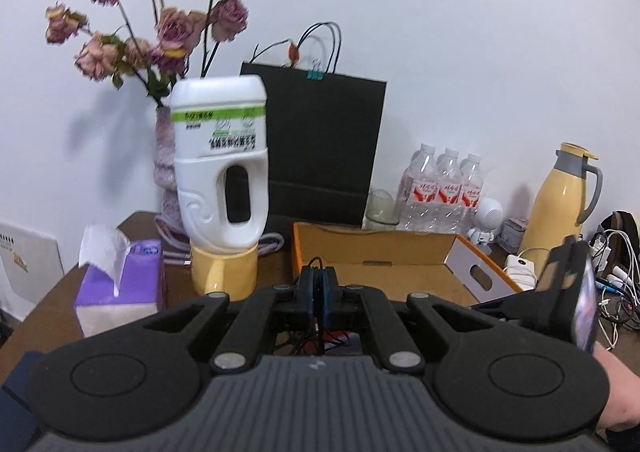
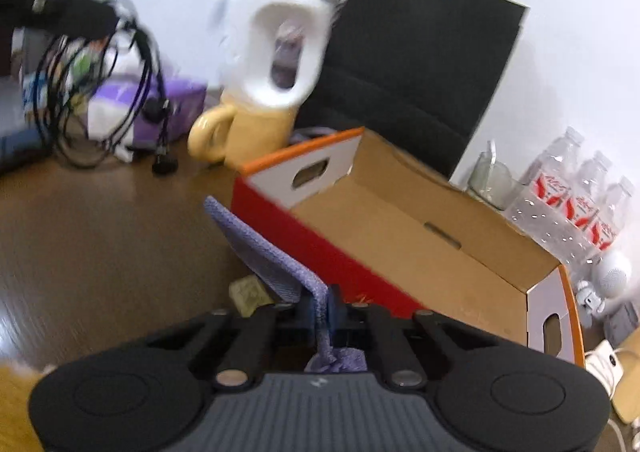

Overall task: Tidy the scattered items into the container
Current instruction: 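Grasp the black earphone cable with the left gripper while the right gripper grasps the purple cloth, then lower the cable into the box with the left gripper while the right gripper drops the purple cloth there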

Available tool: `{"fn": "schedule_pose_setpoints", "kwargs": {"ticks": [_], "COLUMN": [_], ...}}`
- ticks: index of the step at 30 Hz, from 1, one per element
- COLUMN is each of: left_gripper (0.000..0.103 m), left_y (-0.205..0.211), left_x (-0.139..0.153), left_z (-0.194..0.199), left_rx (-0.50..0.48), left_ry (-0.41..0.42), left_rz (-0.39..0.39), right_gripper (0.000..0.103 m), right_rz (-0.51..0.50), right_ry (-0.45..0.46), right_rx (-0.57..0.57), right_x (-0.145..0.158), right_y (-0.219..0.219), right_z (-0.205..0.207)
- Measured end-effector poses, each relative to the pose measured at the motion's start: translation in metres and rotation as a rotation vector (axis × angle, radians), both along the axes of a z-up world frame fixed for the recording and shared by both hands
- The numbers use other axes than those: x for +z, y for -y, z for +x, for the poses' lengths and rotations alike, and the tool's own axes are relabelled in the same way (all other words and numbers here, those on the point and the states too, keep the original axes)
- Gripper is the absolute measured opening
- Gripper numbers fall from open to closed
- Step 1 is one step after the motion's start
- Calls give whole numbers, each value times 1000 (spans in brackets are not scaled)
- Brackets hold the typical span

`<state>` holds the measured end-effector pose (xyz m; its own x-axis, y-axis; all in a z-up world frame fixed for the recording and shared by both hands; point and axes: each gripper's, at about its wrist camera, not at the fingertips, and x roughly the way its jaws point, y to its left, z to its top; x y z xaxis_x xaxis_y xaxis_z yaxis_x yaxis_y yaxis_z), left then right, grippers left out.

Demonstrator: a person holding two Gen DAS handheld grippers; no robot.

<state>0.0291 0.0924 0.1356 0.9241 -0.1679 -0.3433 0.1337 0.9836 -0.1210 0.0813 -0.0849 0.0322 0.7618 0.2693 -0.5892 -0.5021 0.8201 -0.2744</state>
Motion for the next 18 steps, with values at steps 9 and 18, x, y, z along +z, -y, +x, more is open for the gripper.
{"fn": "schedule_pose_setpoints", "kwargs": {"ticks": [9,18], "left_gripper": [5,5], "left_y": [46,100], "left_x": [28,60], "left_z": [8,103], "left_rx": [-98,-211], "left_ry": [52,-42], "left_rz": [5,-68], "right_gripper": [3,3], "right_rz": [337,673], "right_ry": [115,-81], "right_rx": [-100,-312], "right_x": [95,101], "right_y": [110,212], "right_z": [-36,49]}}
